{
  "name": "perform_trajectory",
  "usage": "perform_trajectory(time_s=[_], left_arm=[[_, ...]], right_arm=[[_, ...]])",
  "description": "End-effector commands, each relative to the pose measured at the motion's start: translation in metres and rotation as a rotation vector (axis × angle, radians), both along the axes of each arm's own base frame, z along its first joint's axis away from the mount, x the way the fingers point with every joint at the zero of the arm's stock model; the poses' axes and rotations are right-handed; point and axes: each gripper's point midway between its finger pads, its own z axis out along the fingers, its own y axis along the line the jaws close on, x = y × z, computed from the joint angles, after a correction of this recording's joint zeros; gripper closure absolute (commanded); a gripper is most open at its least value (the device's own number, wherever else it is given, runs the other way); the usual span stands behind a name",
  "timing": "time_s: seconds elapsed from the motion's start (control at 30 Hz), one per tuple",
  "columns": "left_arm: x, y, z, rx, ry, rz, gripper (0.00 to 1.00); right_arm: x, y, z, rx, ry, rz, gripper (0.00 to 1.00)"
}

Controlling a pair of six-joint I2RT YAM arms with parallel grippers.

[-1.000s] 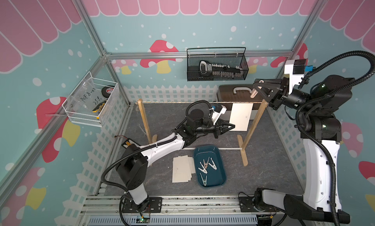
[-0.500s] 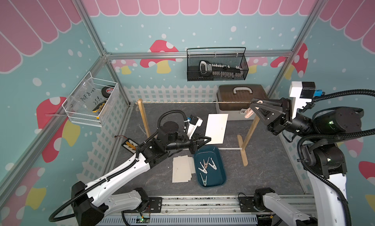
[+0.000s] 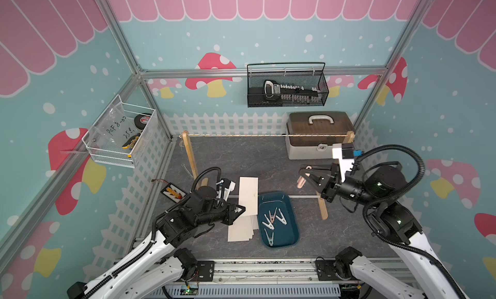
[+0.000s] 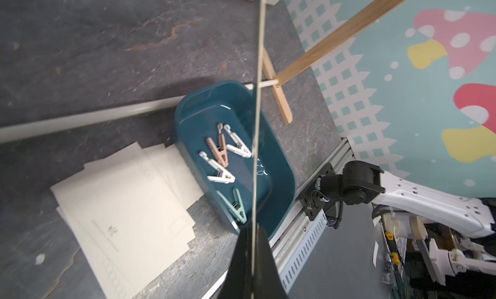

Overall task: Remove the postcards from the strings
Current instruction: Place the postcard on the postcard.

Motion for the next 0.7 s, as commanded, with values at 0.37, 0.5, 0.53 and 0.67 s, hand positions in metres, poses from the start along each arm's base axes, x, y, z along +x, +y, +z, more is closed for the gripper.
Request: perform_trajectory(time_s=[0.37,0.5,0.53,0.67], left_arm=[[-0.011,0.017,-0.101,0.051,0.327,0.187,1.0],[-0.018,0.012,-0.114,0.048,0.372,0.151,1.0],[-0.02,0.01,-0.118,0.049,0.386,0.141,1.0],[-0.026,0.005,-0.127,0.045,0.421,0.103,1.0]], right_arm=[[-0.015,0.077,-0.188,-0.377,0.176,-0.046,0.99],[-0.003,0.067,-0.234,-0.444,0.24,-0.148,1.0],[-0.001,0.065,-0.24,-0.453,0.247,-0.169,1.0],[0.009,0.049,-0.271,-0.504,0.279,-0.272,1.0]])
